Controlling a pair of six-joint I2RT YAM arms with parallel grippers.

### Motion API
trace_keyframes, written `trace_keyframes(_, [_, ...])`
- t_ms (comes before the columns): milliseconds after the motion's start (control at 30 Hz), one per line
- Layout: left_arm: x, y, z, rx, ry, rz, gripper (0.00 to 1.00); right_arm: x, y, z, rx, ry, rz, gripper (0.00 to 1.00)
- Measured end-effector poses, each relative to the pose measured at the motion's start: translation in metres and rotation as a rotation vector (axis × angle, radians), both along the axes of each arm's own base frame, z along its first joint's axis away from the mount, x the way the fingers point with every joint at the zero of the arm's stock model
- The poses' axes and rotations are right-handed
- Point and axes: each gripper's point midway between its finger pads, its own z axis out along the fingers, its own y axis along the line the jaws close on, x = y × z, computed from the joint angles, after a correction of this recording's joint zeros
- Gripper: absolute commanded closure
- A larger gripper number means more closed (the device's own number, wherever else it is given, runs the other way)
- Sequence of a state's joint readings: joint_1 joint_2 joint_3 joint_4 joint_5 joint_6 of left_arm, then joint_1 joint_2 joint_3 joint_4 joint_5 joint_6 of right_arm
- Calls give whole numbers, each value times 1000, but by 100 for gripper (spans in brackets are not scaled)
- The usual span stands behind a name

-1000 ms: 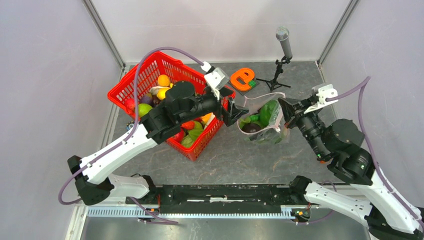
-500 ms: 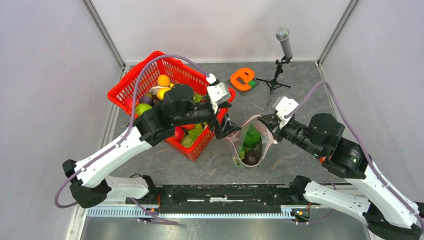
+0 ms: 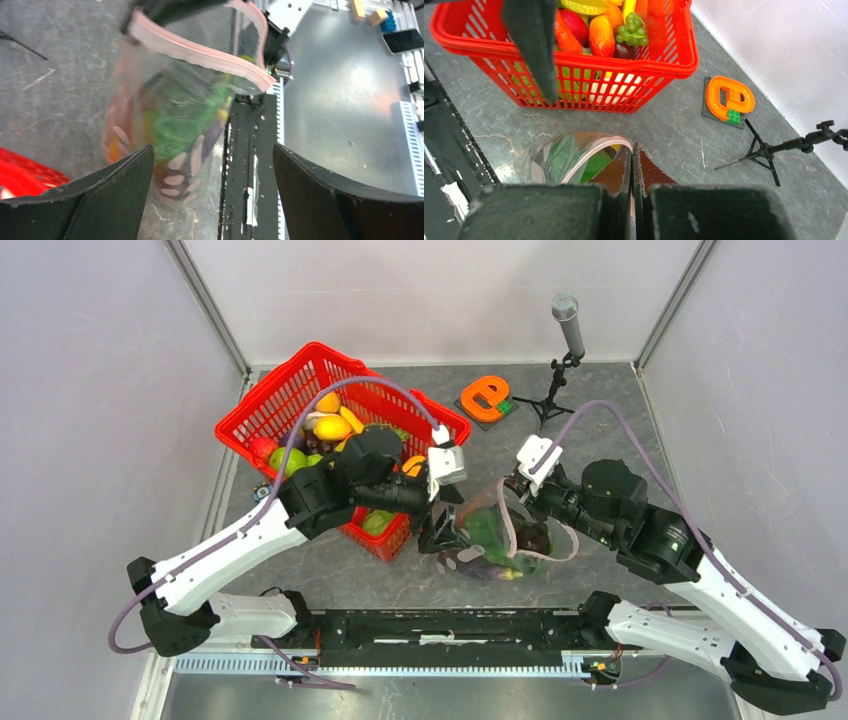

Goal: Place the food in the zip-top bag and seal the zipper
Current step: Zip the zipper food storage bag at the center of the board.

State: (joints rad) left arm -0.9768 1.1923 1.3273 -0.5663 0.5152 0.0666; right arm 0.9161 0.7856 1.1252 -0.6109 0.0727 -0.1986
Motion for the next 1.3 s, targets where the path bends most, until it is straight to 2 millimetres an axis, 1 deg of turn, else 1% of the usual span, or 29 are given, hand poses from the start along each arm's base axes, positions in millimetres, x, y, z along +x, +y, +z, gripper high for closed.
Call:
trace_keyframes(67, [-9,-2,-6,7,3,-23,10,6,-1,-3,-13,5,-31,100])
trace_keyframes(167, [-21,-6,-18,-1,-31,-26,10,15,-4,-8,-27,15,-89,100])
trace_keyframes(267, [-35,-13,-29,-32,-85,-13,10,23,-8,-11,-30,24,-150,100])
trace_keyframes(333, [-39,-21,-35,-59,-124,12,10,26,-9,-11,-28,27,-172,100])
trace_keyframes(400, [-37,-27,-41,-69,-154,46,12,27,-9,-12,-29,30,-180,100])
trace_keyframes(467, [-29,-34,-46,-70,-192,95,15,29,-8,-13,-28,32,-185,100])
trace_keyframes(533, [-21,-39,-47,-70,-227,134,21,30,-7,-14,-30,33,-187,100])
trace_keyframes(633, [-9,-46,-41,-96,-289,186,29,32,-7,-13,-28,32,-192,100])
trace_keyframes(733, [1,-47,-34,-115,-331,227,38,33,-9,-13,-28,32,-199,100])
trace_keyframes(767, [4,-47,-32,-119,-347,240,40,34,-9,-13,-28,32,-202,100])
trace_keyframes(833, [6,-48,-33,-111,-364,246,40,35,-10,-13,-28,32,-208,100])
trace_keyframes(933, [6,-48,-37,-95,-377,241,33,38,-12,-14,-29,32,-219,100])
trace_keyframes(1067, [5,-47,-41,-76,-388,228,34,42,-14,-14,-29,32,-232,100])
trace_keyframes(1167, [6,-48,-48,-55,-393,221,42,44,-13,-14,-24,33,-229,100])
trace_keyframes(1200, [6,-49,-51,-47,-394,219,46,45,-13,-14,-22,34,-230,100])
trace_keyframes(1300, [8,-54,-62,-16,-394,217,54,46,-12,-13,-19,35,-226,100])
